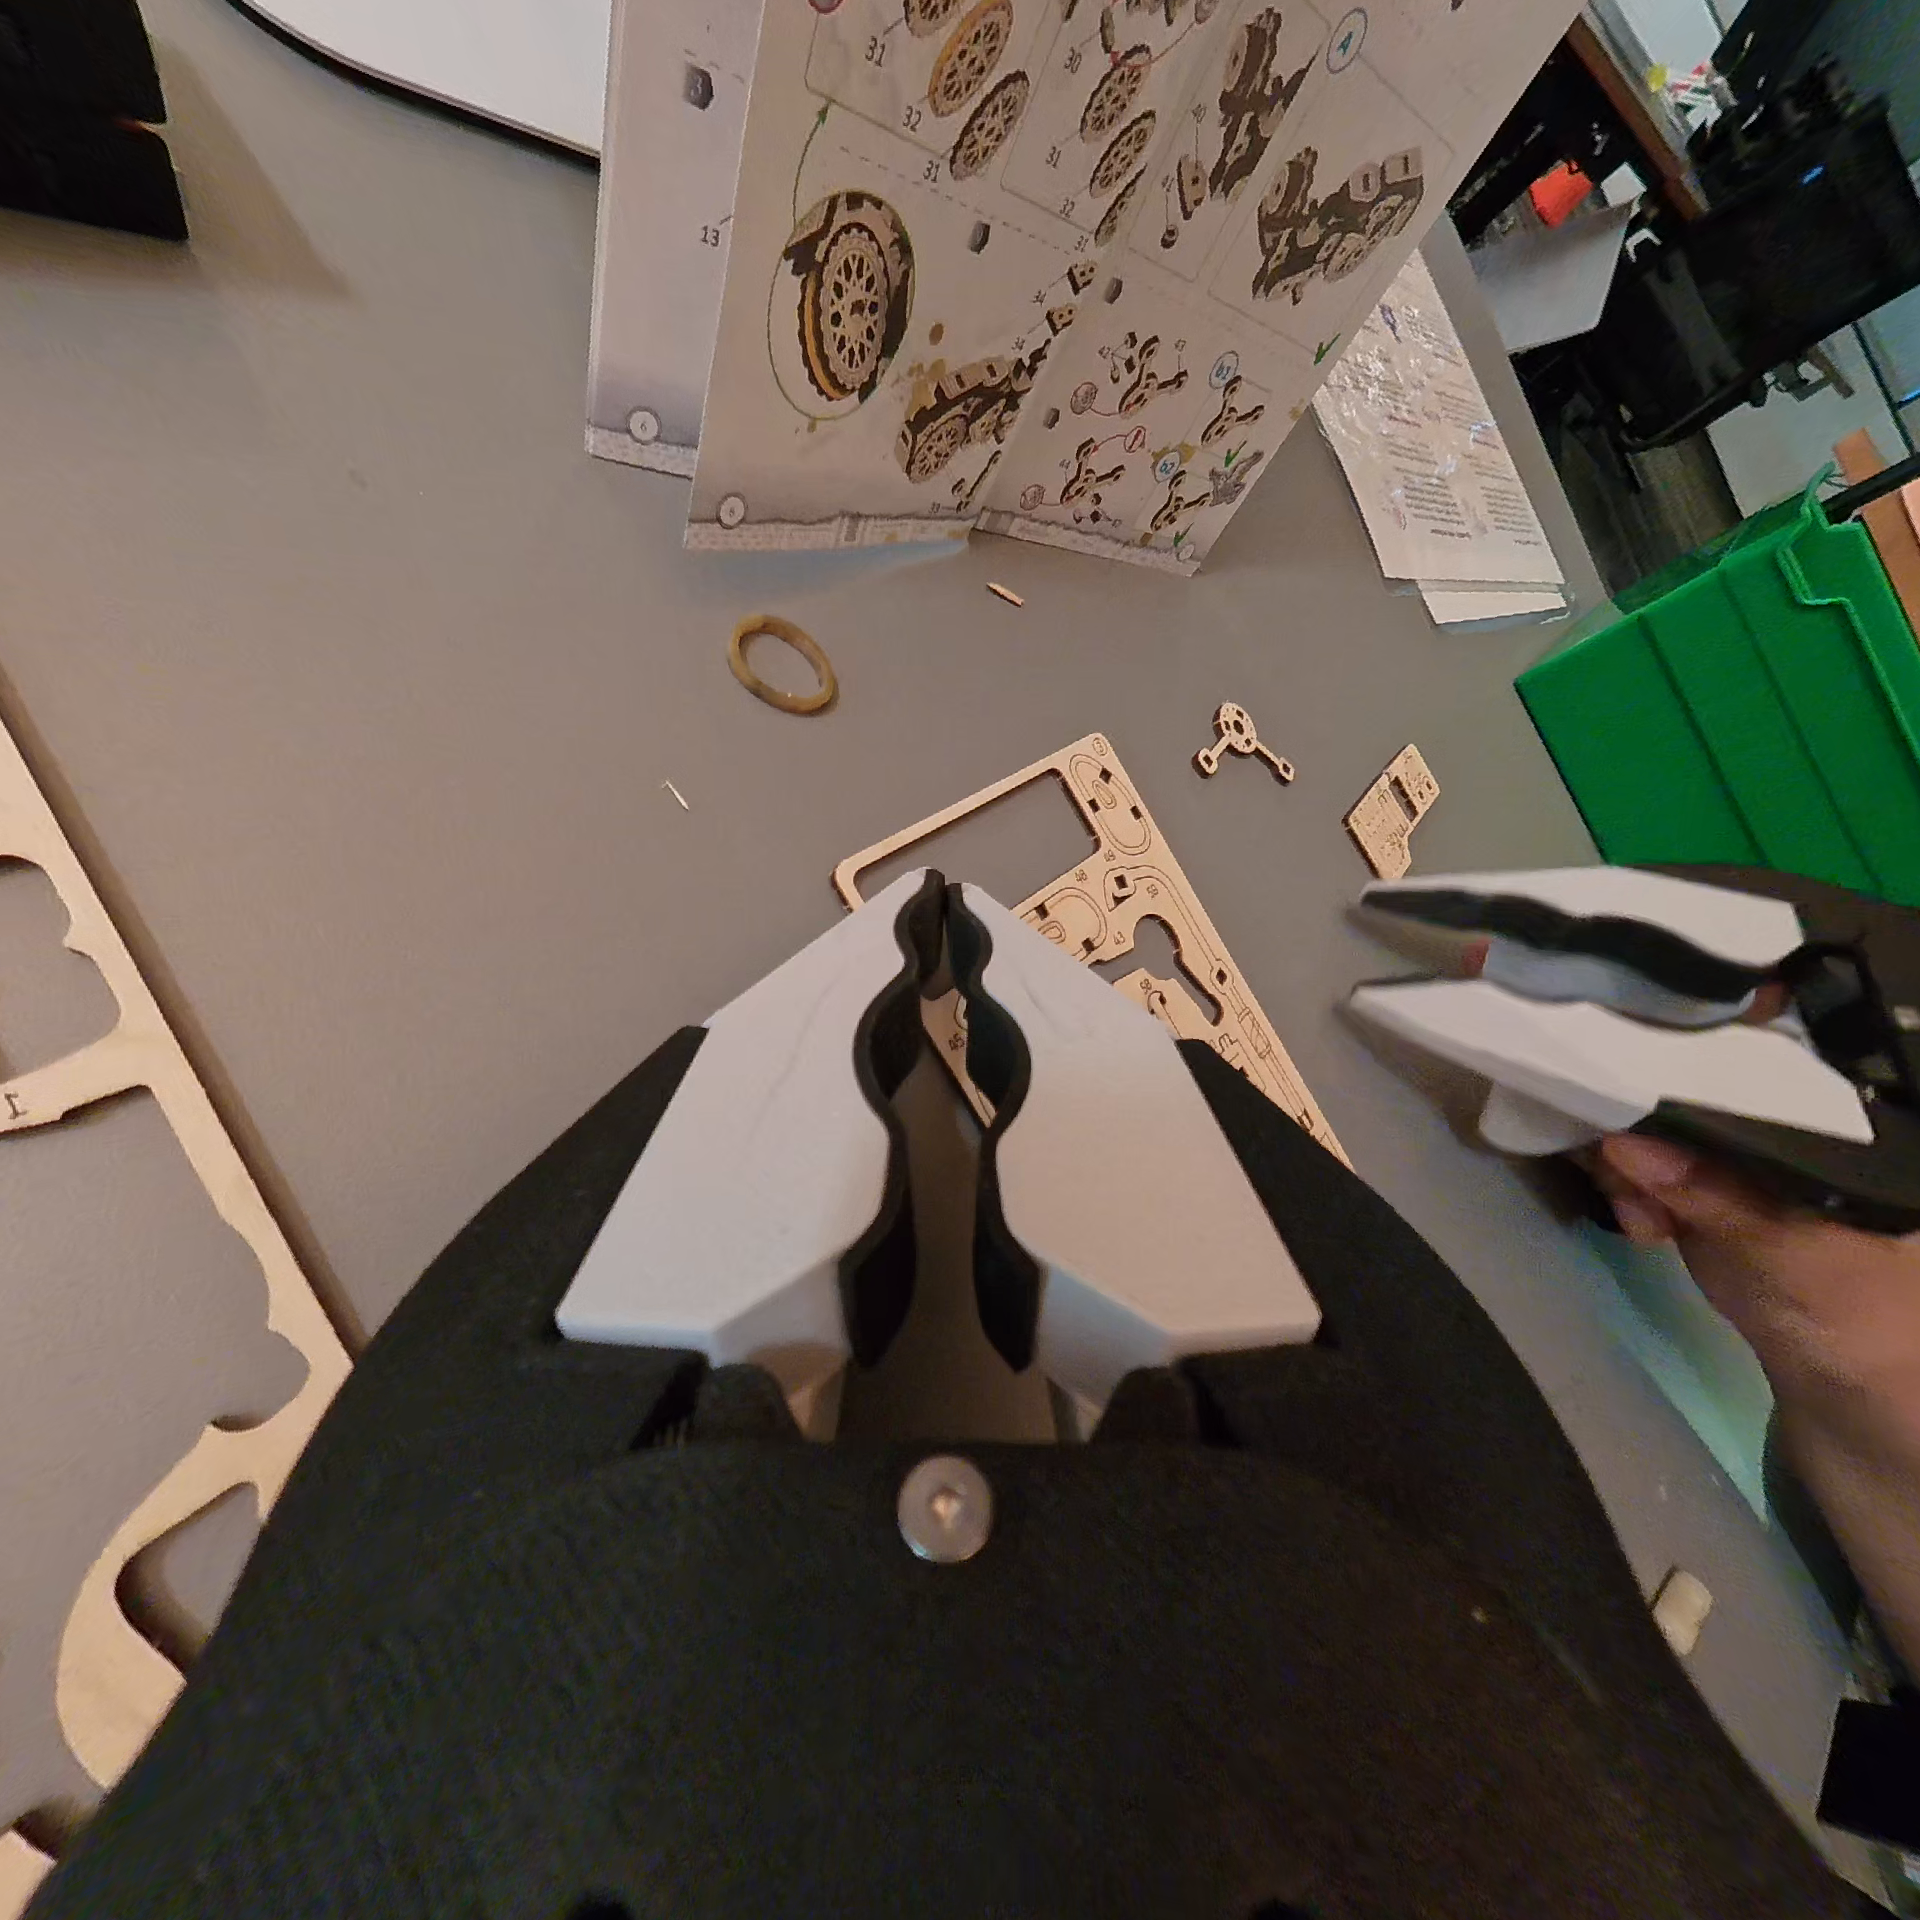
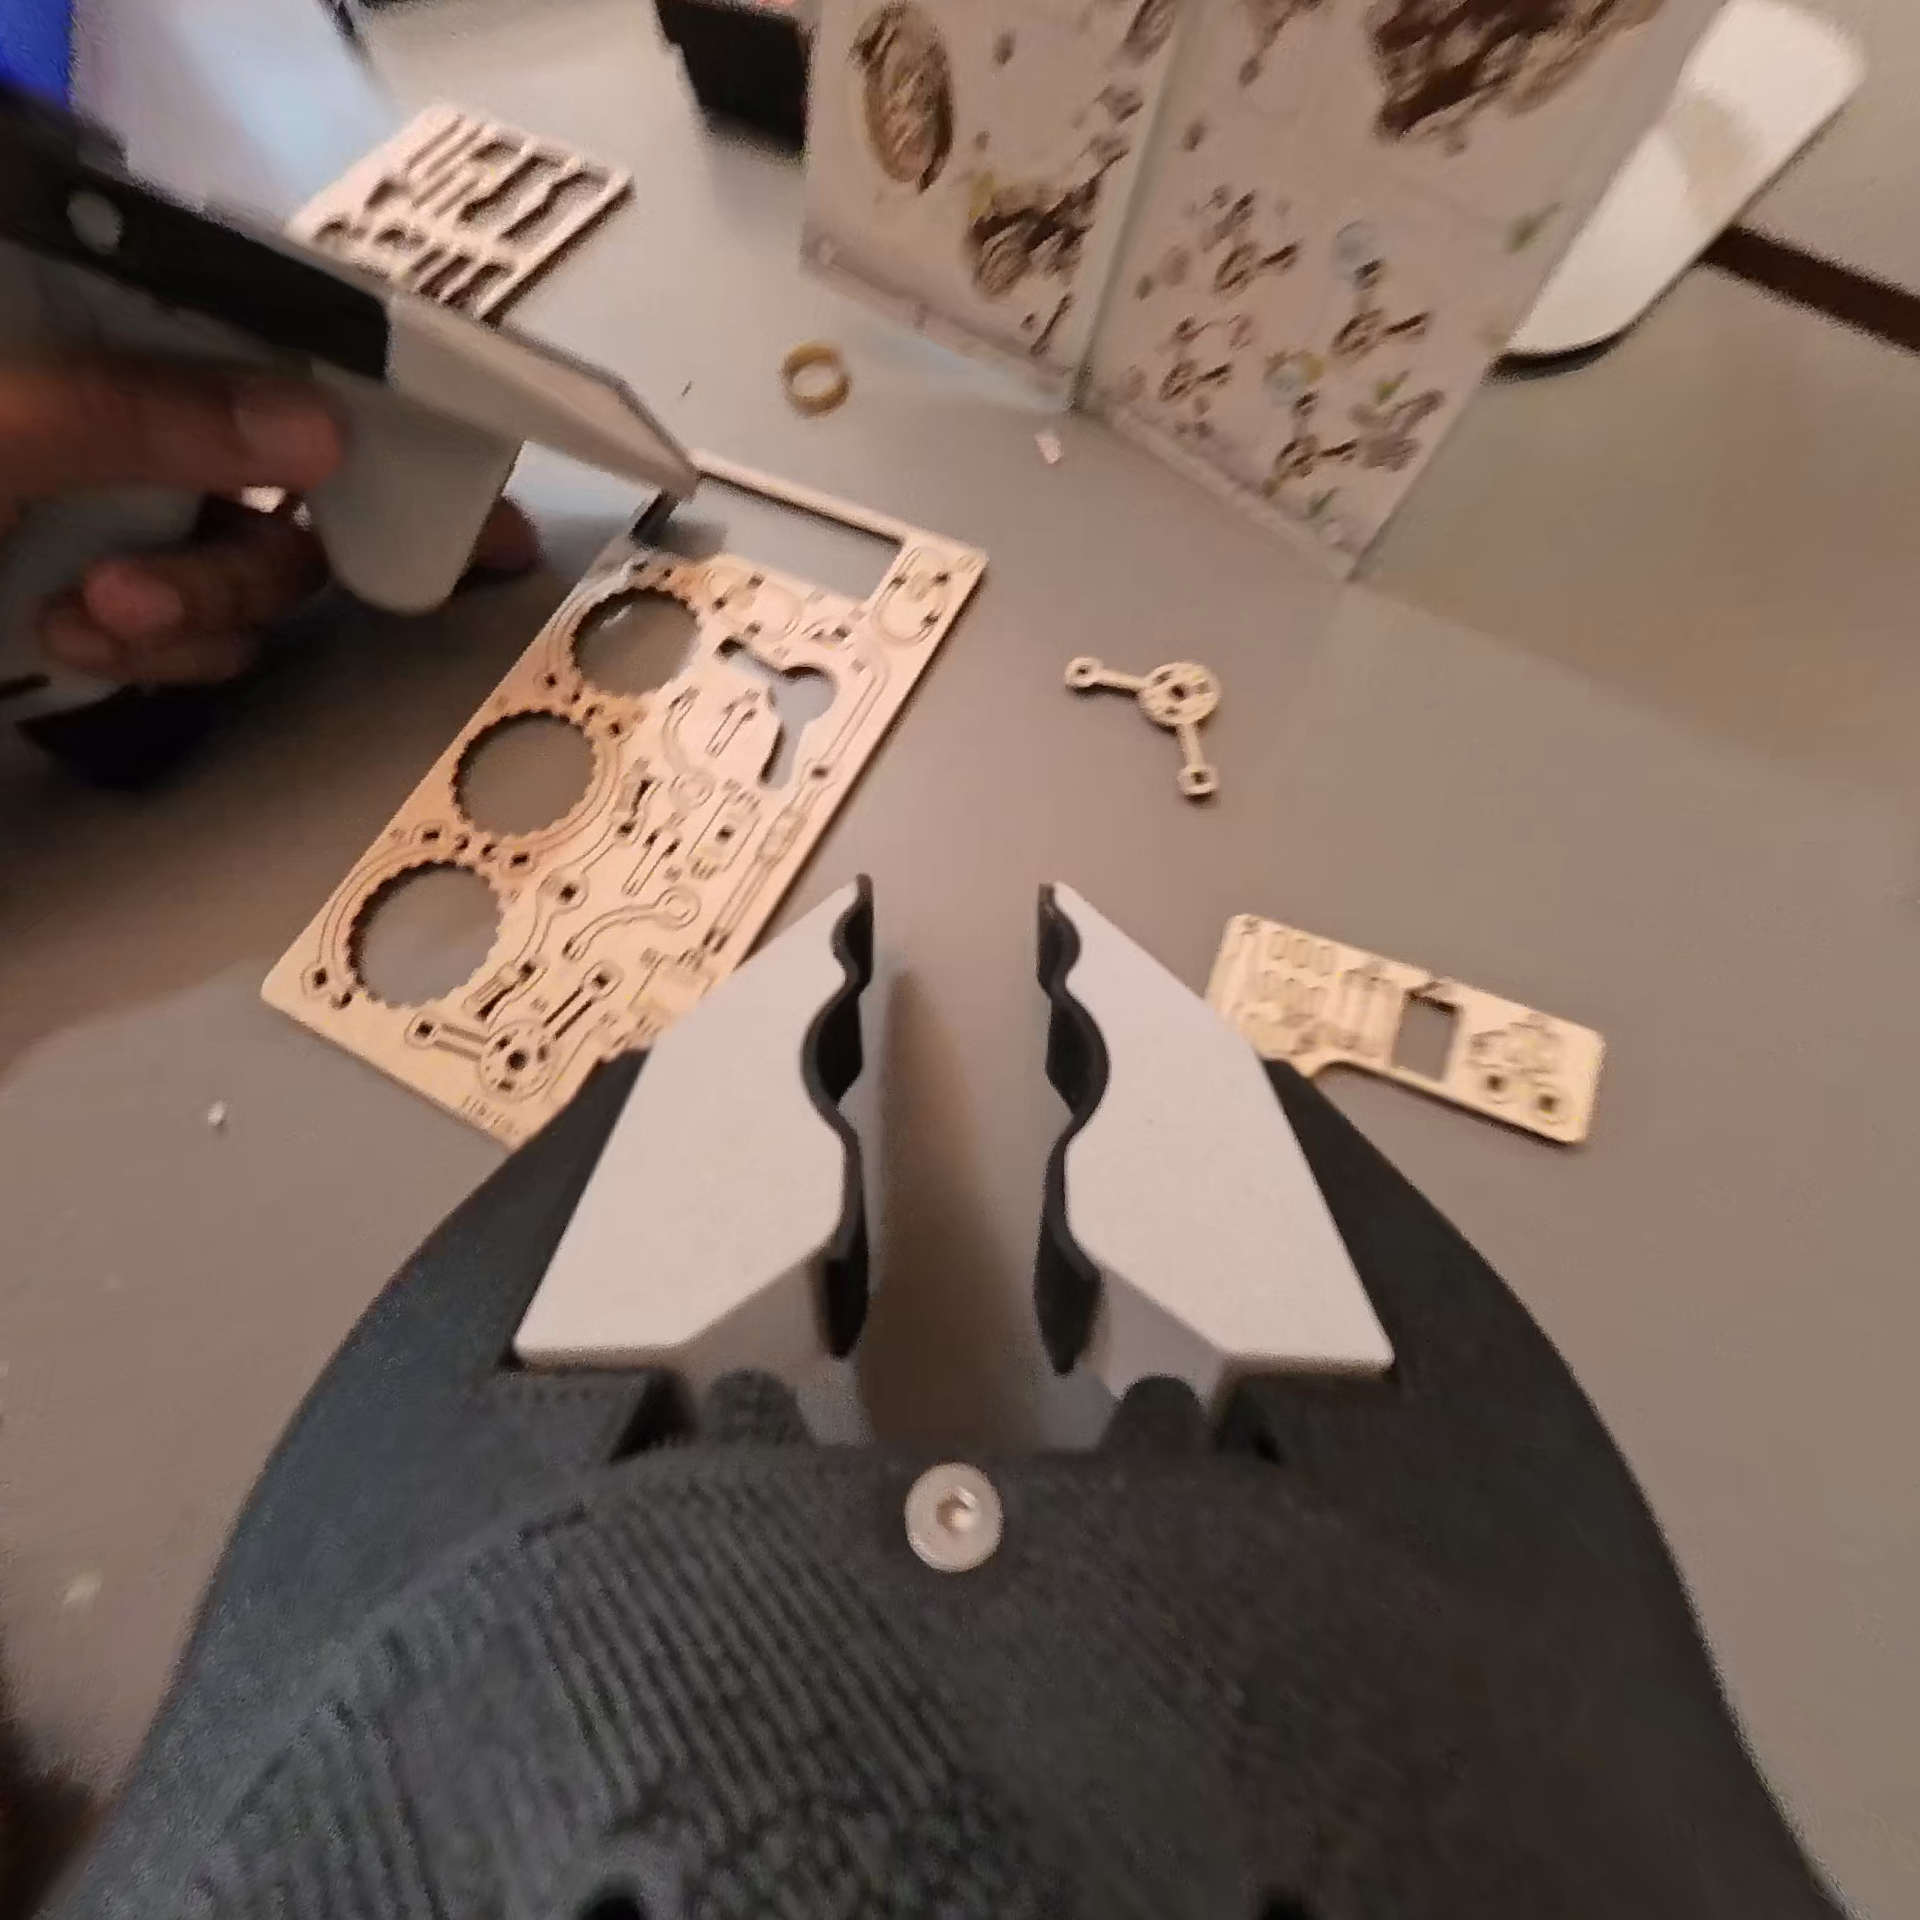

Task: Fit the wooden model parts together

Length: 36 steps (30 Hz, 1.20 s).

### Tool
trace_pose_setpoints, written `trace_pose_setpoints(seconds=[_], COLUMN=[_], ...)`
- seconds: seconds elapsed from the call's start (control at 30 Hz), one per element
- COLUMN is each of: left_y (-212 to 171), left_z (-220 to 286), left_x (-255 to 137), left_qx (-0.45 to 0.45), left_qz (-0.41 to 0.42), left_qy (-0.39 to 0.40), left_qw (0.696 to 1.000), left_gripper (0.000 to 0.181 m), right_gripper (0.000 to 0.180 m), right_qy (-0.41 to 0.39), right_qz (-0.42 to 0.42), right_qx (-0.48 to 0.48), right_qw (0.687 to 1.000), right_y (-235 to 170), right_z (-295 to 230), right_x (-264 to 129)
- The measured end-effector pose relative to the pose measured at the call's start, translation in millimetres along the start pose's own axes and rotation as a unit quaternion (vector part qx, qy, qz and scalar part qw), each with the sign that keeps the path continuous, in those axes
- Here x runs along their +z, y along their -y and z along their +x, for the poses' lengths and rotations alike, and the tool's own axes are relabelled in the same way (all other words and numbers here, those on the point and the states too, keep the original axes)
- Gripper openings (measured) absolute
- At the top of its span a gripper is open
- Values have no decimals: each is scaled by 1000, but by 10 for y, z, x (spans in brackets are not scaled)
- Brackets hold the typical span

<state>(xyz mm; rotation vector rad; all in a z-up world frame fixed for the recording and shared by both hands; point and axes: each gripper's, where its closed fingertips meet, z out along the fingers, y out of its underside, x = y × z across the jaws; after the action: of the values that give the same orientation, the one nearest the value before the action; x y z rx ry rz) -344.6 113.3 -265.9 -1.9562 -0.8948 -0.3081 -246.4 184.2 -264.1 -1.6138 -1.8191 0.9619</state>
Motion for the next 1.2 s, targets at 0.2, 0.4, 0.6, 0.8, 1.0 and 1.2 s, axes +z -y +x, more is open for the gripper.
trace_pose_setpoints(seconds=[0.2, 0.4, 0.6, 0.8, 1.0, 1.2], left_y=[2, 40, 243, 150, -44, -171], left_z=[1, 33, 244, 742, 994, 884], left_x=[1, -34, -232, -361, -464, -653], left_qx=[-3, -13, 37, 107, 75, 119], left_qz=[1, 15, 72, 102, 83, 109], left_qy=[-4, -27, -38, -109, -153, -94], left_qw=[1000, 999, 996, 983, 982, 982], left_gripper=[0, 0, 0, 11, 19, 17], right_gripper=[39, 20, 4, 4, 4, 4], right_qy=[-55, -60, -72, 27, 50, 31], right_qz=[-10, -29, -19, 120, 199, 224], right_qx=[11, -16, -38, 10, 52, 73], right_qw=[998, 998, 997, 992, 977, 971], right_y=[134, 163, 177, 471, 290, 82], right_z=[399, 457, 415, -29, -180, -218], right_x=[101, 316, 99, -532, -1019, -1414])
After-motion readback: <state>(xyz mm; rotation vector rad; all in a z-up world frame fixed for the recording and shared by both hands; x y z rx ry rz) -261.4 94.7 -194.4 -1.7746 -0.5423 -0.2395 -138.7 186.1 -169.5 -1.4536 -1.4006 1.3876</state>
